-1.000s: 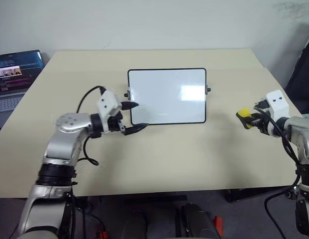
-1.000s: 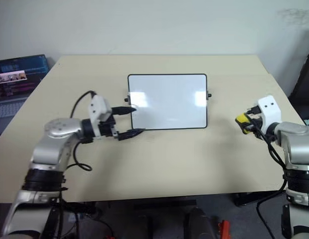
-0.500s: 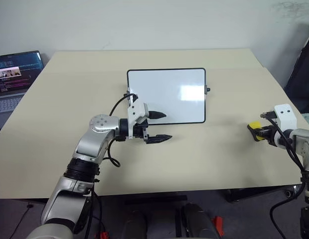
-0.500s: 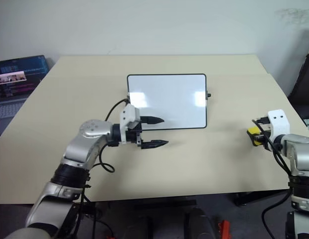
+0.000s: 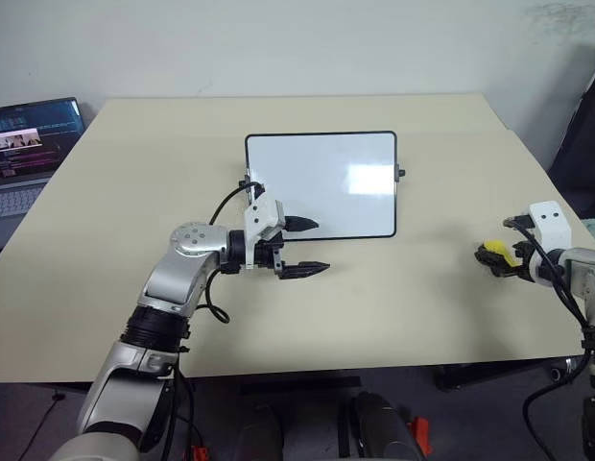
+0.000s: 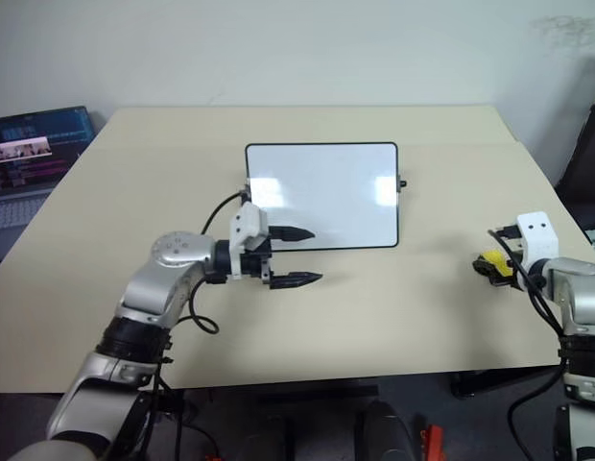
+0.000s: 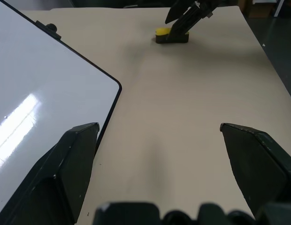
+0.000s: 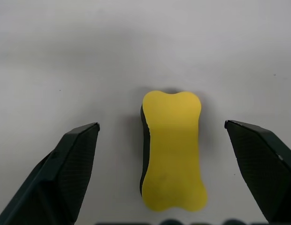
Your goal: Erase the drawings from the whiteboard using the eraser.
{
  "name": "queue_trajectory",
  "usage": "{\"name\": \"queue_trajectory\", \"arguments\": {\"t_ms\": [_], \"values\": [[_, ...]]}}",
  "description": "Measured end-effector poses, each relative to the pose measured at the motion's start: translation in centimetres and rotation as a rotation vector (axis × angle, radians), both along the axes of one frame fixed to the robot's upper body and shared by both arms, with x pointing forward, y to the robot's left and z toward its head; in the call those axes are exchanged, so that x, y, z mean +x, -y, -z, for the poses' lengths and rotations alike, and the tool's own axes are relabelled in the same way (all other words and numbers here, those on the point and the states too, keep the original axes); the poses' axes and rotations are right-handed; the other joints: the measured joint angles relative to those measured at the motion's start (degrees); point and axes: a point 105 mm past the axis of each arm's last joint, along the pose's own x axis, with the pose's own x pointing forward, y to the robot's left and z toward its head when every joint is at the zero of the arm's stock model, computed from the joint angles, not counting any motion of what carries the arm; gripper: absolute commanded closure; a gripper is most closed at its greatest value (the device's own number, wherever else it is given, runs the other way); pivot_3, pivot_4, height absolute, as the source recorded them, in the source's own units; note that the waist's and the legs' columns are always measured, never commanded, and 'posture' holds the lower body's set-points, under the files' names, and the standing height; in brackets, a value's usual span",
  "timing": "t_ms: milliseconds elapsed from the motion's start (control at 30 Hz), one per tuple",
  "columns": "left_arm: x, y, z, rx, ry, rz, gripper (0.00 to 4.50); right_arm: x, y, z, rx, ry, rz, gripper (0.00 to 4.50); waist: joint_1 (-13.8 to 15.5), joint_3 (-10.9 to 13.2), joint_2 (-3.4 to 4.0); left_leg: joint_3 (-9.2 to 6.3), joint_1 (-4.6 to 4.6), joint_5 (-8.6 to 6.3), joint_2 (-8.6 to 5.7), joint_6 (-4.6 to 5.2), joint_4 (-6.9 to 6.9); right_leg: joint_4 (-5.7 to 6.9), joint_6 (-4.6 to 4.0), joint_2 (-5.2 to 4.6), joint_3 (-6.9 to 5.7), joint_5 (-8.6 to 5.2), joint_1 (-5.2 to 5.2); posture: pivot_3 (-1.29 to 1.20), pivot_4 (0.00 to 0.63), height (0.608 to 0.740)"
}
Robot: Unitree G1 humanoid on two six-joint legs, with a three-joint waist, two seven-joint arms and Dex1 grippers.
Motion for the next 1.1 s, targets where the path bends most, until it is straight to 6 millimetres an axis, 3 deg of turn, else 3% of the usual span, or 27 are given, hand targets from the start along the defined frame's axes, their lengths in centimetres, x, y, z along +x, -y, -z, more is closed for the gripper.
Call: {"name": "queue_trajectory", "arguments": {"t_ms": [100,233,533,700,833,1100], "values": [[1.1,-1.6,-1.3,-0.068,0.039,-0.119,0.0,0.4,-1.0,-2.0,-0.004,0.074,-0.042,0.03,-0.17,0.0,0.01,0.0,0.03,0.0,0.0,0.0,0.0,0.01,0.0,0.0,0.01,0.0,0.0,0.0,0.15,0.74],[3.5,-6.3,-3.6,-0.226,0.146,-0.43,0.0,2.8,-4.5,-5.5,0.092,0.319,-0.091,0.03,-0.45,0.0,0.0,-0.01,0.17,0.0,0.03,0.0,-0.02,0.02,0.01,0.03,0.02,0.01,0.09,0.0,0.15,0.74],[5.0,-13.9,-1.8,-0.238,0.276,-0.871,0.0,5.7,-8.2,-2.3,0.244,0.534,-0.02,0.03,0.91,0.0,0.0,-0.07,-0.05,0.0,0.0,-0.01,-0.02,-0.14,-0.24,-0.02,-0.08,0.19,0.06,0.0,0.15,0.74],[5.1,-14.1,0.6,-0.315,0.204,-0.961,0.0,6.0,-7.9,-1.7,0.255,0.634,0.053,0.03,1.29,0.0,0.0,-0.07,-0.02,0.0,0.0,-0.01,-0.04,-0.14,-0.25,-0.03,-0.09,0.2,0.07,0.0,0.15,0.74],[4.9,-13.0,3.0,-0.378,0.106,-1.0,0.0,6.0,-8.8,0.5,0.301,0.646,0.071,0.03,1.28,0.0,0.0,-0.07,0.01,0.0,0.0,-0.01,-0.03,-0.08,-0.25,-0.02,-0.08,0.2,0.07,0.0,0.15,0.74],[4.8,-13.9,4.9,-0.366,0.083,-1.083,0.0,6.1,-9.6,2.2,0.335,0.68,0.143,0.03,1.02,0.0,0.01,-0.06,0.07,0.0,0.0,-0.01,-0.03,-0.03,-0.25,-0.01,-0.05,0.19,0.08,0.0,0.15,0.74]]}}
